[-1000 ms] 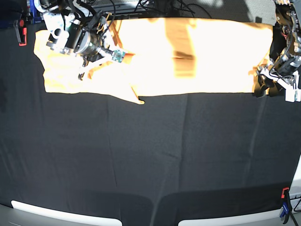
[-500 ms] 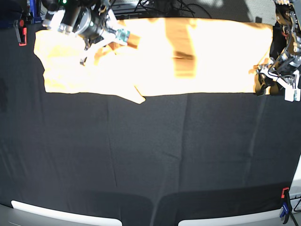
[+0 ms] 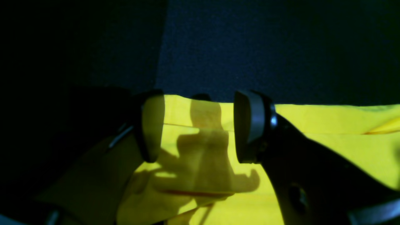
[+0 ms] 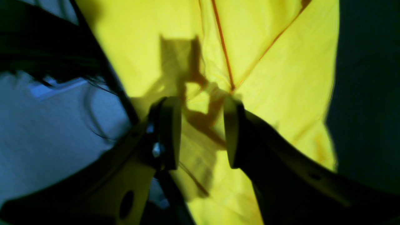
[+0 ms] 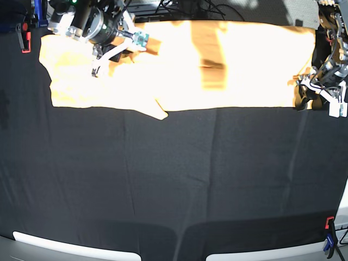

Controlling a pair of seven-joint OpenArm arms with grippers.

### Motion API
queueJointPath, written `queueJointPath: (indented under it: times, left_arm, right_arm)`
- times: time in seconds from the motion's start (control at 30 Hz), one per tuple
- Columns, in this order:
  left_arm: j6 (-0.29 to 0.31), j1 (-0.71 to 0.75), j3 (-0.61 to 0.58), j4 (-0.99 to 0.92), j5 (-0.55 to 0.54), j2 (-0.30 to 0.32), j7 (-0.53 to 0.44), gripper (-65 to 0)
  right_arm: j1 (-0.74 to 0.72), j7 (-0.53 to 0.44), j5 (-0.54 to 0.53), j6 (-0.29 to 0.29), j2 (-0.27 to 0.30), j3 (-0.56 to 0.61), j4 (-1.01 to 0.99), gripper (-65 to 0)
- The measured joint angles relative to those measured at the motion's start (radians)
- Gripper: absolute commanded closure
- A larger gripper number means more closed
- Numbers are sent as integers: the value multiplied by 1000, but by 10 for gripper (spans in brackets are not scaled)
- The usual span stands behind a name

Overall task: Layout the t-shirt on the table in an organized manner, then fold the t-shirt properly
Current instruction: 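Grasp the folded shirt corner with the right gripper and fold it inward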

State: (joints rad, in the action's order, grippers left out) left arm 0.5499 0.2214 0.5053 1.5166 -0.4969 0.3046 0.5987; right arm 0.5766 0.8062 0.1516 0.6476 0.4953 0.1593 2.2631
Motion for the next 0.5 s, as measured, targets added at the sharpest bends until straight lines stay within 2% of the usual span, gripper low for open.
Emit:
queueJointPath:
  times: [0.2, 0.3, 0.5]
  left_arm:
    - [0, 0, 0, 0, 0, 0, 0, -329]
    - [0, 0, 0, 0, 0, 0, 0, -329]
    - [0, 0, 0, 0, 0, 0, 0, -329]
  right_arm:
    - [-17, -32, 59, 0, 60, 2, -55, -221]
    - [-48, -22, 88, 0, 69, 2, -115, -220]
    - [-90, -89, 84, 34, 69, 4, -137, -215]
